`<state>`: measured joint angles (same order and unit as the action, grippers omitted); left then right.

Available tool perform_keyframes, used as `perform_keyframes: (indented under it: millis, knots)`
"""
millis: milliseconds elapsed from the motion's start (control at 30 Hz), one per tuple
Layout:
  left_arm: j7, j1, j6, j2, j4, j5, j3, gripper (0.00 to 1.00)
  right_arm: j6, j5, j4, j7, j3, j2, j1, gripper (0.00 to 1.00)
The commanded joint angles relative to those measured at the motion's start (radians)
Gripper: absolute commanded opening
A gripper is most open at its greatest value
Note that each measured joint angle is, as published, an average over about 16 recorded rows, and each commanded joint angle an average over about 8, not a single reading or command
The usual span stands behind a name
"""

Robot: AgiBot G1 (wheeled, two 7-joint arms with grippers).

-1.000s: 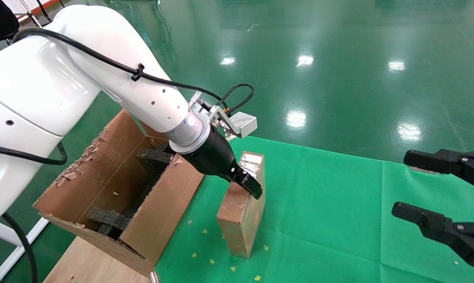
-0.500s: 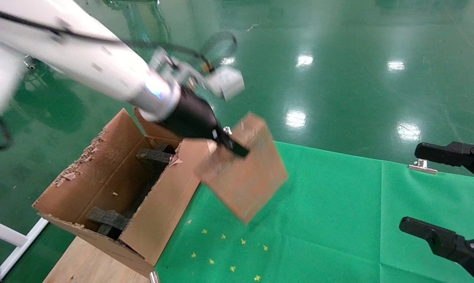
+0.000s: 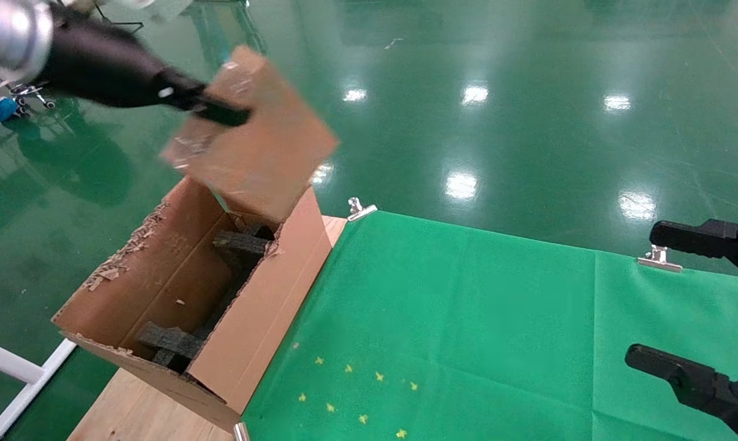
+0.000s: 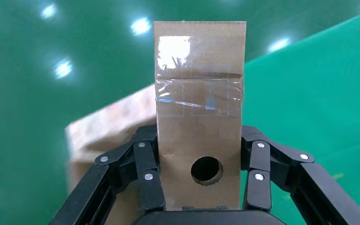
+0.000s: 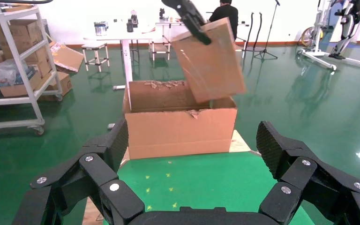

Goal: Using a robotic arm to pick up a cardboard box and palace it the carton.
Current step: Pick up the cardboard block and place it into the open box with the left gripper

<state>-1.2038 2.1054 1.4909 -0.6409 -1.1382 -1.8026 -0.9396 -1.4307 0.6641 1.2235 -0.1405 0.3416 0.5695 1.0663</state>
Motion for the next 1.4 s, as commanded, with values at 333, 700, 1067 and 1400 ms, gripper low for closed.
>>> perform_keyframes:
  millis: [333, 700, 1067, 1400]
  knots:
    - [0.187, -0.048, -0.034, 0.063, 0.207, -0.064, -0.039, 0.00, 0.000, 0.000, 0.000, 0.000, 0.000, 0.000, 0.000, 1.00]
    - [0.311, -0.161, -0.174, 0.002, 0.527, -0.108, -0.083, 0.00, 0.000, 0.000, 0.000, 0.000, 0.000, 0.000, 0.000, 1.00]
    - [0.429, -0.191, -0.281, -0.080, 0.784, -0.134, -0.100, 0.00, 0.000, 0.000, 0.000, 0.000, 0.000, 0.000, 0.000, 1.00]
    - [0.505, -0.200, -0.323, -0.136, 0.949, -0.140, -0.106, 0.00, 0.000, 0.000, 0.000, 0.000, 0.000, 0.000, 0.000, 1.00]
